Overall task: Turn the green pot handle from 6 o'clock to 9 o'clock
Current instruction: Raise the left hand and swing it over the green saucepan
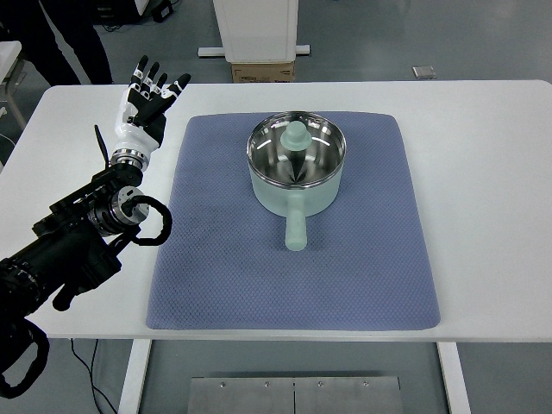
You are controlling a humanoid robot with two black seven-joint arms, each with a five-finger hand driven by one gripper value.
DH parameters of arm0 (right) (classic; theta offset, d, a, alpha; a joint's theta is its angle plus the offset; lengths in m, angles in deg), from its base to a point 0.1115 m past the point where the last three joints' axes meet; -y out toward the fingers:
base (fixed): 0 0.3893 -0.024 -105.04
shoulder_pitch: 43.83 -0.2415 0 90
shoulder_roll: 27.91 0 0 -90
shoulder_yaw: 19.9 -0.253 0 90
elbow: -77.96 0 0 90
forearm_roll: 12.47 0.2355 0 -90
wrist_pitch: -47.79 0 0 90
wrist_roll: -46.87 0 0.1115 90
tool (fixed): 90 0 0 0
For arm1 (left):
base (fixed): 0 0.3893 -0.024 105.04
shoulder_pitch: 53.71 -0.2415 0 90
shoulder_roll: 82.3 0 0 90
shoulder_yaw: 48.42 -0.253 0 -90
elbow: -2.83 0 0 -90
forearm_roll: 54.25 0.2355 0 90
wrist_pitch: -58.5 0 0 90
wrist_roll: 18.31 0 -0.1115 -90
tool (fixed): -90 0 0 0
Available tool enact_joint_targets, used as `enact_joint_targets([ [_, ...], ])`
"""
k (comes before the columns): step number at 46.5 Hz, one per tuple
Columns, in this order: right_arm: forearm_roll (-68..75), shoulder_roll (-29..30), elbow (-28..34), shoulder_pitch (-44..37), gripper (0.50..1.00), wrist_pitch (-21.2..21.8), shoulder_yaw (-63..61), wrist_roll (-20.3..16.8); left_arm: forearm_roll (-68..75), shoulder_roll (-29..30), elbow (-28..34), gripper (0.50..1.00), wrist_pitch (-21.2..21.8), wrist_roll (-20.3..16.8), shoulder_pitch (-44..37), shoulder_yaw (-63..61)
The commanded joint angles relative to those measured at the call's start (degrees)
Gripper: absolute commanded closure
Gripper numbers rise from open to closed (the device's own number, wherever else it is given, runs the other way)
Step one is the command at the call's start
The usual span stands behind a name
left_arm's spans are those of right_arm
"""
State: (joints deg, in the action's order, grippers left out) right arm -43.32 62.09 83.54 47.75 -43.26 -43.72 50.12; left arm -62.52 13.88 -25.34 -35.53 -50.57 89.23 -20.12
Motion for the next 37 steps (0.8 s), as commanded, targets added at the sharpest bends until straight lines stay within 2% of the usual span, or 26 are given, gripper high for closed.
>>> enact_joint_targets([
  [1, 0.00, 0.00, -0.04, 0.01, 0.500, 0.00, 0.00, 0.00, 4.83, 0.40, -0.03, 0.500, 0.16, 0.36, 1.02, 0.00],
  [9, 0.00, 0.00, 0.14, 0.09, 0.500, 0.00, 0.00, 0.00, 8.35, 2.51, -0.30, 0.500, -0.28, 0.71, 3.13, -0.26],
  [17, 0.00, 0.00, -0.04, 0.01, 0.500, 0.00, 0.00, 0.00, 15.64, 5.85, -0.83, 0.500, -0.45, 4.40, 5.41, -0.35],
  [28, 0.00, 0.00, -0.04, 0.01, 0.500, 0.00, 0.00, 0.00, 23.82, 7.43, -1.00, 0.500, -0.89, 4.49, 9.37, -0.35],
  [37, 0.00, 0.00, -0.04, 0.01, 0.500, 0.00, 0.00, 0.00, 27.16, 12.00, -10.22, 0.500, -2.74, 4.49, 10.60, -0.44],
])
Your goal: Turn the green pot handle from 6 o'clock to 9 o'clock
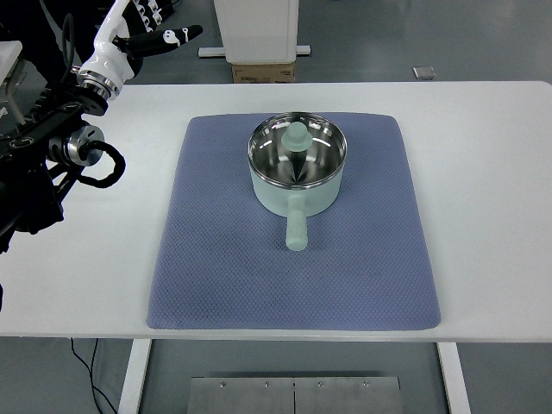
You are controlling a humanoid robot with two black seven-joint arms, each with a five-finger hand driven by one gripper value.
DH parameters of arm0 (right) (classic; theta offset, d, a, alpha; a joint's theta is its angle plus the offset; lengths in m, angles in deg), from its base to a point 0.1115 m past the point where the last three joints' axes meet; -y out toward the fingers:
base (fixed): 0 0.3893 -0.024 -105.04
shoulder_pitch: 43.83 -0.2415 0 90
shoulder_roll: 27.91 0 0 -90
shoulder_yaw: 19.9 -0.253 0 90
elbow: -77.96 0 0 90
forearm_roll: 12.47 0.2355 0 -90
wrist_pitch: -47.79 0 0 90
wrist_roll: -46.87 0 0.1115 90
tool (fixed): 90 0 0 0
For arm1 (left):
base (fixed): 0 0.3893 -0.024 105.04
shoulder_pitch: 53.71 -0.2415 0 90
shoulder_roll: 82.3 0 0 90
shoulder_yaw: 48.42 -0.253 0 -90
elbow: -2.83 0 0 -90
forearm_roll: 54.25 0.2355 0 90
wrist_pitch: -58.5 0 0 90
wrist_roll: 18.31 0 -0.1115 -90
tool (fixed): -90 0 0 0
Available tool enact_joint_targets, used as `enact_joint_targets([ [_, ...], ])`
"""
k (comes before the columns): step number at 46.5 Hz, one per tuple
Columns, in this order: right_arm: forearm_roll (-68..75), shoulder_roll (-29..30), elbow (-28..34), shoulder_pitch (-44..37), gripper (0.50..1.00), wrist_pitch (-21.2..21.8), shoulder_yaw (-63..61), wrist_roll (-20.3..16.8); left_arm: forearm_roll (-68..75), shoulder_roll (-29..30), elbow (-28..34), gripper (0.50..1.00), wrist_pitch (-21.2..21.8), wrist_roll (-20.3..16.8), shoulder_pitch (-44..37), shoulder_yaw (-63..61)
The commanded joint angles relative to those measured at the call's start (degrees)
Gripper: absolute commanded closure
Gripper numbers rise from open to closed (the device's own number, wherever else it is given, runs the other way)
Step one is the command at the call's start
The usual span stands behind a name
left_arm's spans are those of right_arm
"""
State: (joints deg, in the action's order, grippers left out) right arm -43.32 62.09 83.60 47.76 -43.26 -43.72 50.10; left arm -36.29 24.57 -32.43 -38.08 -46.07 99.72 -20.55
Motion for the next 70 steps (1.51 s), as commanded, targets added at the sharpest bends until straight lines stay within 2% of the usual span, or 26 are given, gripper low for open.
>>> enact_joint_targets([
  [1, 0.00, 0.00, -0.10, 0.00, 0.500, 0.00, 0.00, 0.01, 1.20, 1.67, -4.36, 0.500, -0.19, -0.01, 0.11, -0.01],
  [6, 0.00, 0.00, -0.10, 0.00, 0.500, 0.00, 0.00, 0.01, 3.83, 1.94, -8.41, 0.500, -0.19, -0.01, 0.37, -0.01],
  [13, 0.00, 0.00, -0.10, 0.00, 0.500, 0.00, 0.00, 0.01, 12.70, 2.11, -10.53, 0.500, -1.50, 0.34, 1.51, -0.10],
  [19, 0.00, 0.00, 0.07, 0.00, 0.500, 0.00, 0.00, 0.01, 19.82, 2.55, -10.70, 0.500, -6.86, 1.74, 2.83, -0.10],
  [29, 0.00, 0.00, 0.07, 0.00, 0.500, 0.00, 0.00, 0.01, 36.43, 3.43, -12.20, 0.500, -12.66, 1.66, 7.04, -0.10],
  [36, 0.00, 0.00, -0.10, 0.00, 0.500, 0.00, 0.00, 0.01, 41.63, 3.43, -12.29, 0.500, -17.49, 1.04, 11.00, -0.18],
  [45, 0.00, 0.00, -0.10, 0.00, 0.500, 0.00, 0.00, 0.01, 50.84, 2.73, -16.50, 0.500, -24.09, 0.87, 14.87, -1.15],
  [48, 0.00, 0.00, -0.10, 0.00, 0.500, 0.00, 0.00, 0.01, 55.41, 2.64, -18.61, 0.500, -24.36, -0.01, 15.05, -2.03],
  [54, 0.00, 0.00, 0.07, 0.00, 0.500, 0.00, 0.00, 0.01, 61.13, 2.56, -23.70, 0.500, -24.45, -4.14, 15.92, -4.40],
  [63, 0.00, 0.00, -0.10, 0.00, 0.500, 0.00, 0.00, 0.01, 70.71, 2.91, -28.89, 0.500, -24.36, -7.24, 18.39, -9.59],
  [70, 0.00, 0.00, -0.10, 0.08, 0.500, 0.00, 0.00, 0.01, 76.08, 3.17, -31.09, 0.500, -24.01, -7.24, 21.37, -13.01],
])
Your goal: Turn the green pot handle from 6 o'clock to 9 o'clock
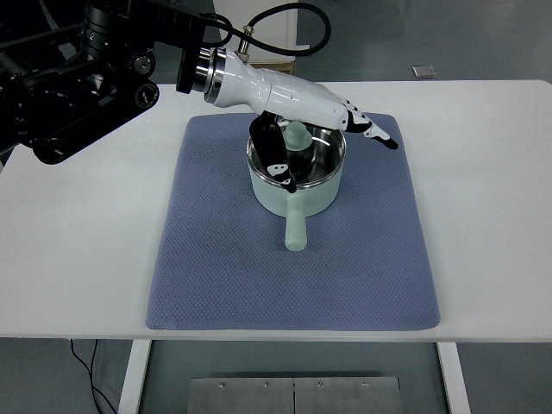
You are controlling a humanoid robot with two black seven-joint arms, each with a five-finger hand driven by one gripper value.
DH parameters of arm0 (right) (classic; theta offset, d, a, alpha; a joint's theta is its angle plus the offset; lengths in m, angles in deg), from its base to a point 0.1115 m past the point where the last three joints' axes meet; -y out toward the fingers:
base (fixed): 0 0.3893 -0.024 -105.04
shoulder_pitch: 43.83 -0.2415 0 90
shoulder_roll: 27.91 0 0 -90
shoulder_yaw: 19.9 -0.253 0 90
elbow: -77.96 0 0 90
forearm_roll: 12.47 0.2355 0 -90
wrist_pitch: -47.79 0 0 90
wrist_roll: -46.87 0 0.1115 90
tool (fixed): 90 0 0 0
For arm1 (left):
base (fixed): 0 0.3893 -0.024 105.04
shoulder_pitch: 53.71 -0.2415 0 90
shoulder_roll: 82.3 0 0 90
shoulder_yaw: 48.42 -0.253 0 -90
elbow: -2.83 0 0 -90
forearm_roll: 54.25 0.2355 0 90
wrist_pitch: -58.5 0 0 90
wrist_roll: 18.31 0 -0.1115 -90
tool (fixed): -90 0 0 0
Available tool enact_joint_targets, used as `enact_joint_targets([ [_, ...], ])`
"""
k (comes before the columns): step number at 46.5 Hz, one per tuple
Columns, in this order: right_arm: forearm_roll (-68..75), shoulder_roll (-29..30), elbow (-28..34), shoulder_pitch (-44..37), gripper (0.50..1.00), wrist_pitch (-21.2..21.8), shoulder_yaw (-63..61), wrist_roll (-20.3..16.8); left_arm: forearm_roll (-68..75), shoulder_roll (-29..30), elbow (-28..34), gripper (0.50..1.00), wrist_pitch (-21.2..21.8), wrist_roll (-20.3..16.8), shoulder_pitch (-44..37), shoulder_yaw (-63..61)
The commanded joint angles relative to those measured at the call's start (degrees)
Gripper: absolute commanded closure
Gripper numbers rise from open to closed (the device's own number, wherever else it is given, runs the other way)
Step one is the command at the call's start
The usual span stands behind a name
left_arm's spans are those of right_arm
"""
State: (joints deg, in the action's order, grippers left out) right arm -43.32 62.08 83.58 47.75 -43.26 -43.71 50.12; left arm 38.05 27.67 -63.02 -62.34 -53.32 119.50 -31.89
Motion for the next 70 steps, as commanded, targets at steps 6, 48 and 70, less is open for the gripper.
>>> enact_joint_targets([
  [6, 0.00, 0.00, -0.08, 0.00, 0.500, 0.00, 0.00, -0.01, 2.00, -0.03, -0.60, 0.500, 0.25, 0.01, 5.46, -5.80],
  [48, 0.00, 0.00, -0.08, 0.00, 0.500, 0.00, 0.00, -0.01, 8.85, -7.76, -0.51, 0.500, 0.69, 0.01, 5.82, -15.83],
  [70, 0.00, 0.00, -0.08, 0.09, 0.500, 0.00, 0.00, -0.01, 13.25, -7.94, -0.42, 0.500, 0.52, 0.01, 4.68, -19.69],
])
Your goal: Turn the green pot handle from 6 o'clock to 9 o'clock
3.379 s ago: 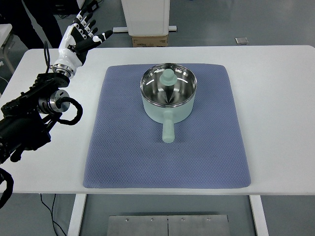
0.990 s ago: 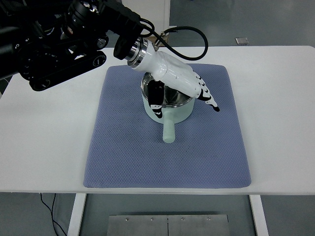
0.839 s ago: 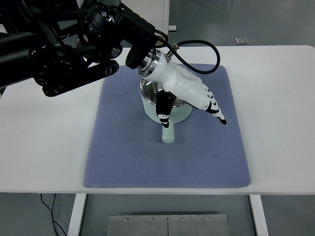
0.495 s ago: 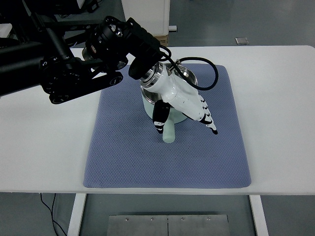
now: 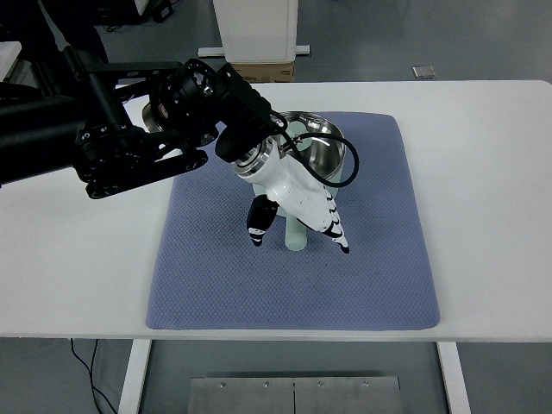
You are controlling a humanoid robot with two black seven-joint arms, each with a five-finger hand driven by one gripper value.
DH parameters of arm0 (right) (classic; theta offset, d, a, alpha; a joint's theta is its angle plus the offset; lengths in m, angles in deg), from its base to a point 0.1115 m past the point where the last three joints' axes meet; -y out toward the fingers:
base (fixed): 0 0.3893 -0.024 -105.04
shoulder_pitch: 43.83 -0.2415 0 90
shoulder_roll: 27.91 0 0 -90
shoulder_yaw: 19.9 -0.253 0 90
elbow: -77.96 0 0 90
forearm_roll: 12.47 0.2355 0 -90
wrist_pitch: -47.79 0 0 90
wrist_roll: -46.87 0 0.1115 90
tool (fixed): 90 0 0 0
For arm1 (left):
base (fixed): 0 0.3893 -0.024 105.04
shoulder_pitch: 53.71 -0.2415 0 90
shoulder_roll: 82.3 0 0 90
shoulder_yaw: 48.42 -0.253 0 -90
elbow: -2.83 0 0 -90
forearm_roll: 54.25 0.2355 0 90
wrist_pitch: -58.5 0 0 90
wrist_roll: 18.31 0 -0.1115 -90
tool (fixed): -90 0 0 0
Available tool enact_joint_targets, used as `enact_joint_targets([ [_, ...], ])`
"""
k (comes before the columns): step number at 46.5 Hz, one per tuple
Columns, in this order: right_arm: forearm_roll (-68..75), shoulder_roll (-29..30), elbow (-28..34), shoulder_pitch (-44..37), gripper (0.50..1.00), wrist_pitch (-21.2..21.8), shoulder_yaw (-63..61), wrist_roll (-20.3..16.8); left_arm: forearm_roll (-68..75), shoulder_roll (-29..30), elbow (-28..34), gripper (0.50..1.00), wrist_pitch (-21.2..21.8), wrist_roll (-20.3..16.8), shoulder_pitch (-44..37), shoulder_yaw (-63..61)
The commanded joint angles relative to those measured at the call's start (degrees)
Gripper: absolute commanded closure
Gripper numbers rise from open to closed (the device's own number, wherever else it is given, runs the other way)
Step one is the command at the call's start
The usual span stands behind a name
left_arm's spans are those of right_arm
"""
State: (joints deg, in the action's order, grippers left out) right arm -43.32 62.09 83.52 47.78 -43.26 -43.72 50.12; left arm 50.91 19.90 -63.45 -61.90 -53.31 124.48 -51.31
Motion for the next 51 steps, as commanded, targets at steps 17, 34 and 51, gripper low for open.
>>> enact_joint_targets([
  [17, 0.00, 0.00, -0.02, 0.06, 0.500, 0.00, 0.00, 0.00, 0.48, -0.51, 0.10, 0.500, 0.07, 0.00, -1.53, -1.94],
  [34, 0.00, 0.00, -0.01, -0.02, 0.500, 0.00, 0.00, 0.00, 0.48, -1.22, 0.10, 0.500, 0.07, 0.00, -1.53, -4.66],
  [51, 0.00, 0.00, 0.16, 0.06, 0.500, 0.00, 0.00, 0.00, 0.39, -1.13, 0.10, 0.500, 0.07, 0.00, -1.53, -5.63],
])
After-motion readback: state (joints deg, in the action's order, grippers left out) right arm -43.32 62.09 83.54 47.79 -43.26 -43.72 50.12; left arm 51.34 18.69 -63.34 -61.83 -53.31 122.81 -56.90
